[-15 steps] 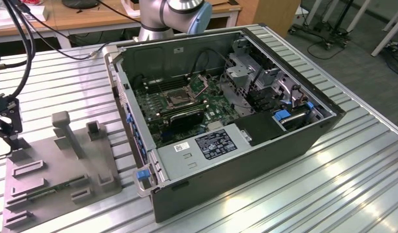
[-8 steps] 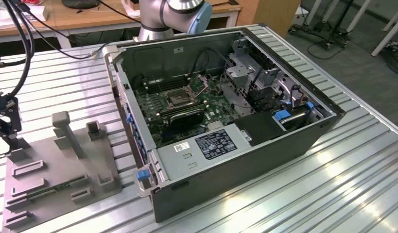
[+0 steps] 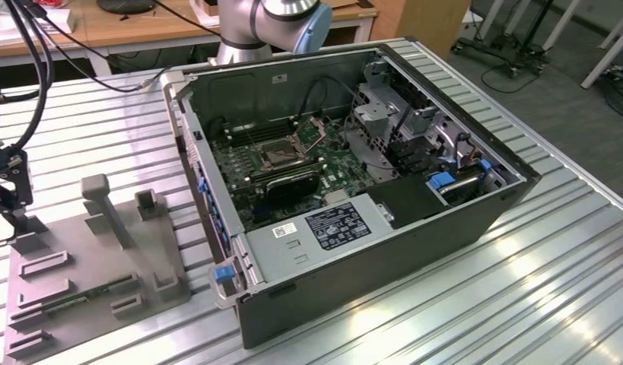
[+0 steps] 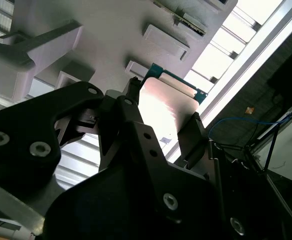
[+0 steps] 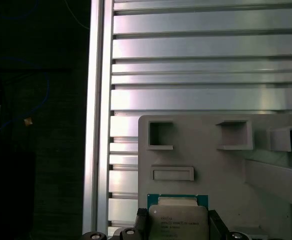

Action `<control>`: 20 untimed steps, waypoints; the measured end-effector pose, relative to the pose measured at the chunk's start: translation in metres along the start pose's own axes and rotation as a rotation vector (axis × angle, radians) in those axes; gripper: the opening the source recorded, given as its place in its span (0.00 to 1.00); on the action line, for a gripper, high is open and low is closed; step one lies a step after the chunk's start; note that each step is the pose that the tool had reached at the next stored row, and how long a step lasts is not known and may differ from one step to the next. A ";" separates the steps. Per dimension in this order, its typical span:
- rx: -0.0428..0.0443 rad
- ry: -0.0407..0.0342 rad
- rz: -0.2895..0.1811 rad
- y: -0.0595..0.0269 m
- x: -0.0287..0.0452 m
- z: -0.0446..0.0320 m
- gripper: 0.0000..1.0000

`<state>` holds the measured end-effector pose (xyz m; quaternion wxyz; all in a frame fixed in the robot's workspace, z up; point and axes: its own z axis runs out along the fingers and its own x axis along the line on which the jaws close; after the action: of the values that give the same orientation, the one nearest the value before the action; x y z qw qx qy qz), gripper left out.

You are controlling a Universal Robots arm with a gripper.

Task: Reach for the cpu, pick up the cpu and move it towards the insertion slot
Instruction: 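Pick up the cpu and move it towards the insertion slot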

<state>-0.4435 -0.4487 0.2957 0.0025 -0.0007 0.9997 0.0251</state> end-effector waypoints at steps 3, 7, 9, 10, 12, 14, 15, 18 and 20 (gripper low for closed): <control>0.0000 0.0000 0.000 0.0000 0.0000 -0.0001 0.54; 0.0001 0.0002 0.000 0.0000 0.0000 -0.0005 0.54; 0.0003 0.0003 0.000 0.0001 0.0000 -0.0015 0.54; 0.0001 0.0002 0.000 0.0001 0.0000 -0.0024 0.54; 0.0001 0.0001 0.000 0.0002 0.0000 -0.0048 0.54; 0.0000 0.0001 0.000 0.0004 -0.0001 -0.0082 0.54; 0.0000 0.0000 0.000 0.0005 -0.0001 -0.0094 0.54; -0.0001 -0.0002 0.000 0.0005 -0.0001 -0.0100 0.54; 0.0000 -0.0001 0.000 0.0006 -0.0001 -0.0101 0.54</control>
<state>-0.4435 -0.4487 0.3058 0.0025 -0.0007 0.9997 0.0251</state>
